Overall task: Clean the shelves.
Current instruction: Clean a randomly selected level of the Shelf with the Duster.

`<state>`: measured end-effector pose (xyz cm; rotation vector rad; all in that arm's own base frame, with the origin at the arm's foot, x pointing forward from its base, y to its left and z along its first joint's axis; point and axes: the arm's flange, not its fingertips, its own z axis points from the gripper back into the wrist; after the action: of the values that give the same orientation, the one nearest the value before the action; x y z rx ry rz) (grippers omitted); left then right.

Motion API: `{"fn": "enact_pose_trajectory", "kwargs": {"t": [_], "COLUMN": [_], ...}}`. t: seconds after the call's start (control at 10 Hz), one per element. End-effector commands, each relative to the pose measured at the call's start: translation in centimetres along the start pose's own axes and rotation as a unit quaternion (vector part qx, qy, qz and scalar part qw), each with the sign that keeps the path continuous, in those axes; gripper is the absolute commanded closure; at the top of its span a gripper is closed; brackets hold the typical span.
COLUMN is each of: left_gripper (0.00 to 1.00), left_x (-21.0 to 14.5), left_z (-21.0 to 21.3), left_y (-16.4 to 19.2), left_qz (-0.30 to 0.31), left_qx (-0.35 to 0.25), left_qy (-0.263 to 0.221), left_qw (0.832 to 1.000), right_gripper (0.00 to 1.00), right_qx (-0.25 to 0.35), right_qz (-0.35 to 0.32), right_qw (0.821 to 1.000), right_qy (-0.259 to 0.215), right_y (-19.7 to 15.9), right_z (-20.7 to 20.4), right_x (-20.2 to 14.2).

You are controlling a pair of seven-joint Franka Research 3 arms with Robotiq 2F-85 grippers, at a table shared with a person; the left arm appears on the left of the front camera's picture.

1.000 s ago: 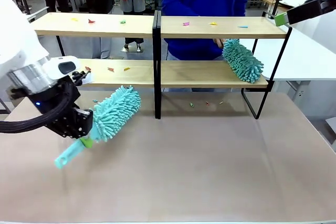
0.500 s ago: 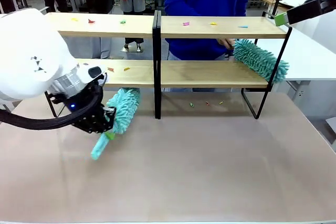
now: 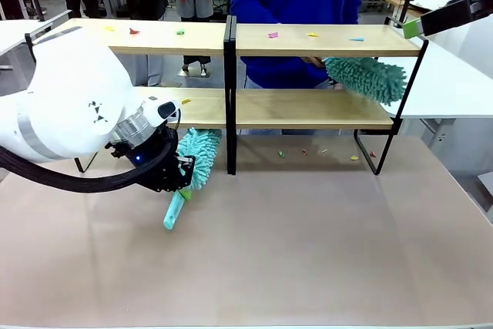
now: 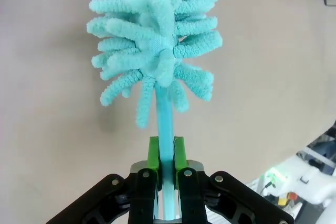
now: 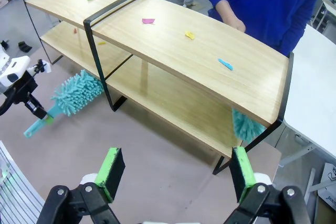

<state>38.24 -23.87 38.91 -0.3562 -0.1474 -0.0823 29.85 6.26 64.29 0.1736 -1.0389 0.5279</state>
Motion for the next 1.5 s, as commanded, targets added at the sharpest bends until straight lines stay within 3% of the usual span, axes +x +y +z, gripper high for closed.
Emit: {"fn": "enact_pose_trajectory", "kwargs": {"t": [0.0, 0.3, 0.4, 0.6, 1.2, 1.4], "left_gripper": [0.88, 0.88, 0.88, 0.88, 0.88, 0.88], "left_x": [1.0, 2.5, 2.9, 3.4, 3.2, 3.3], "left_z": [-0.9, -3.2, -3.0, -3.3, -2.7, -1.9], "left_y": [-0.7, -1.4, -1.2, -0.9, -0.4, 0.2], "left_qz": [0.022, 0.022, 0.05, 0.129, 0.263, 0.296], "left_qx": [0.008, 0.028, 0.034, 0.051, 0.107, 0.125], "left_qy": [-0.027, 0.006, -0.002, 0.033, 0.017, -0.012], "left_qw": [0.999, 0.999, 0.998, 0.99, 0.959, 0.947], "right_gripper": [0.0, 0.0, 0.0, 0.0, 0.0, 0.0], "right_qx": [0.003, 0.003, 0.003, 0.003, 0.003, 0.003], "right_qz": [-0.004, -0.004, -0.004, -0.004, -0.004, -0.004], "right_qw": [1.0, 1.0, 1.0, 1.0, 1.0, 1.0], "right_qy": [-0.001, -0.001, -0.001, -0.001, -0.001, -0.001], "right_y": [0.0, 0.0, 0.0, 0.0, 0.0, 0.0], "right_z": [0.0, 0.0, 0.0, 0.0, 0.0, 0.0], "right_x": [0.0, 0.0, 0.0, 0.0, 0.0, 0.0]}}
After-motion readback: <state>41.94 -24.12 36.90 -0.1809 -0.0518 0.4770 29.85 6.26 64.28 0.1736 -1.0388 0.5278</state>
